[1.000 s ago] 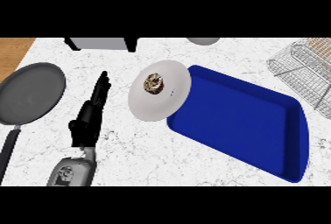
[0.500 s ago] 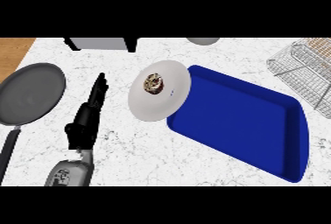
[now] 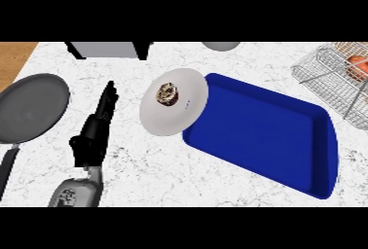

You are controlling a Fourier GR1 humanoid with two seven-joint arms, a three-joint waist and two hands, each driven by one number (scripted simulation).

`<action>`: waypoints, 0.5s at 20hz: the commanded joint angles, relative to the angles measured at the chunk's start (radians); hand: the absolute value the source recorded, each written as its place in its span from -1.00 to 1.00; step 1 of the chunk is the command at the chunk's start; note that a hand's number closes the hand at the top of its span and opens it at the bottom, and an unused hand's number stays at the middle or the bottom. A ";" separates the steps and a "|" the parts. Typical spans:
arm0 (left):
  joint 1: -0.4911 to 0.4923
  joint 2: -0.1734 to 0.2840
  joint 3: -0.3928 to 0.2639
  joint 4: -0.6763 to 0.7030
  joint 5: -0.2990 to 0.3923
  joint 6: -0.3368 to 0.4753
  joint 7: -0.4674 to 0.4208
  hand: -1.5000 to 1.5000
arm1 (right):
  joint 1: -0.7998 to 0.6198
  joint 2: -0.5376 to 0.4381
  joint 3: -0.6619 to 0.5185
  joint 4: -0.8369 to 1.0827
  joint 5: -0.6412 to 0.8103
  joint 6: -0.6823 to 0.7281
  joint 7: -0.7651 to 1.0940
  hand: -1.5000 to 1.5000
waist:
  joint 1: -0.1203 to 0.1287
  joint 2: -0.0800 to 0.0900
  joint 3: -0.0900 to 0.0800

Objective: Pick the squash from the tray and place it in the tiered basket

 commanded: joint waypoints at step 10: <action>0.074 0.029 0.065 -0.017 0.024 0.016 -0.009 0.00 | 0.230 0.167 -0.093 -0.513 -0.054 -0.104 0.117 -1.00 | -0.093 -0.043 -0.003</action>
